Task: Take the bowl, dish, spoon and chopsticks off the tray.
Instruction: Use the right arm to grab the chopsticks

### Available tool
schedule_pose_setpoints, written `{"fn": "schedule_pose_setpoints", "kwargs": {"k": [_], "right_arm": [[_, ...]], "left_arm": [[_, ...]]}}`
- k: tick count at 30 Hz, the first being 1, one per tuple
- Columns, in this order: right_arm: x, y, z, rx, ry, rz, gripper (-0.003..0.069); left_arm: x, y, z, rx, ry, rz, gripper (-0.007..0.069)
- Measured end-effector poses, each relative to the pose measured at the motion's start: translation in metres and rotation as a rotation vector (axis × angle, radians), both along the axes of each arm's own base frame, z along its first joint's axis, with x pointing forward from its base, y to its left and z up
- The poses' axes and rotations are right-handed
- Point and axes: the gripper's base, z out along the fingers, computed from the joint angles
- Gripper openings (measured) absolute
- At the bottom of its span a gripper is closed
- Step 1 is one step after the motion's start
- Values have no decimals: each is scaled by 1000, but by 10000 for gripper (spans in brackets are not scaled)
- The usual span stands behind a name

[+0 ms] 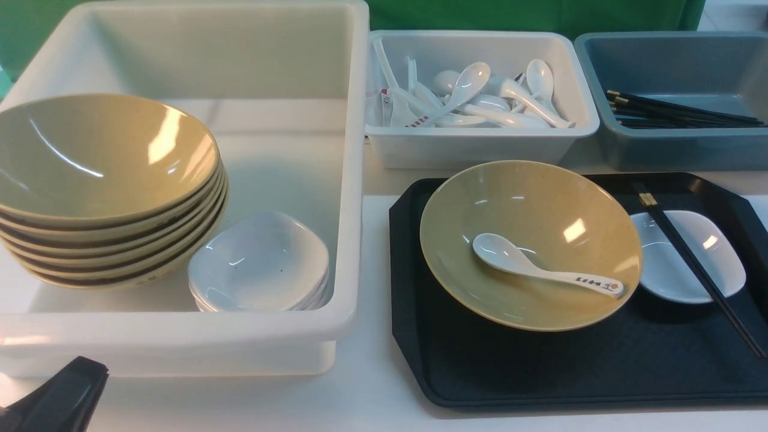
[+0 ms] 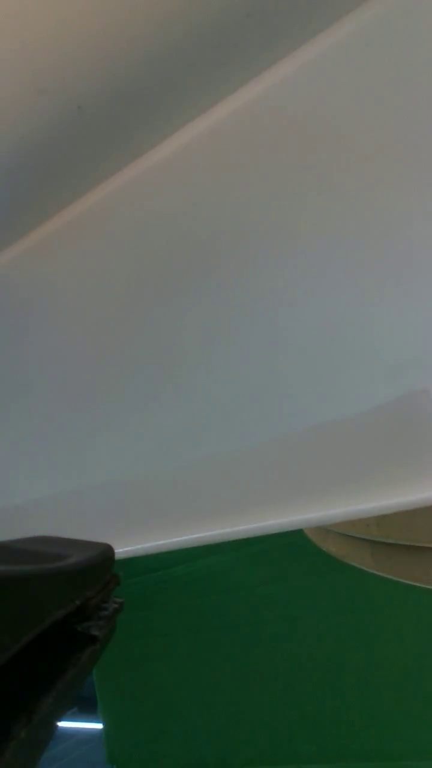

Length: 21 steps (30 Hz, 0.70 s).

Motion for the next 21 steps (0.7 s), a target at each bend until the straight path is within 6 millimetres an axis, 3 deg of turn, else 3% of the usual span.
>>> {"fn": "schedule_pose_setpoints", "kwargs": {"k": [5, 8, 10, 11, 12, 16, 21], "right_arm": [[0, 0, 1, -144, -7, 31, 237], [-1, 1, 8, -329, -15, 89, 237], [-2, 3, 31, -461, -66, 123, 233], [-2, 3, 33, -474, -70, 126, 232], [-2, 3, 51, -561, -88, 146, 218], [17, 5, 96, -775, -19, 235, 144], [54, 8, 146, -1029, 203, 449, 36]], "left_arm": [[-2, -1, 13, 133, -57, -22, -11], [-10, 0, 57, 437, -235, -24, -11], [-18, 0, 89, 658, -335, -9, -11], [-18, 0, 94, 699, -345, -9, -11], [-18, 0, 109, 811, -351, -22, -11], [4, -2, 136, 1081, -183, -192, -11], [40, 3, 155, 1267, 162, -486, -11]]}}
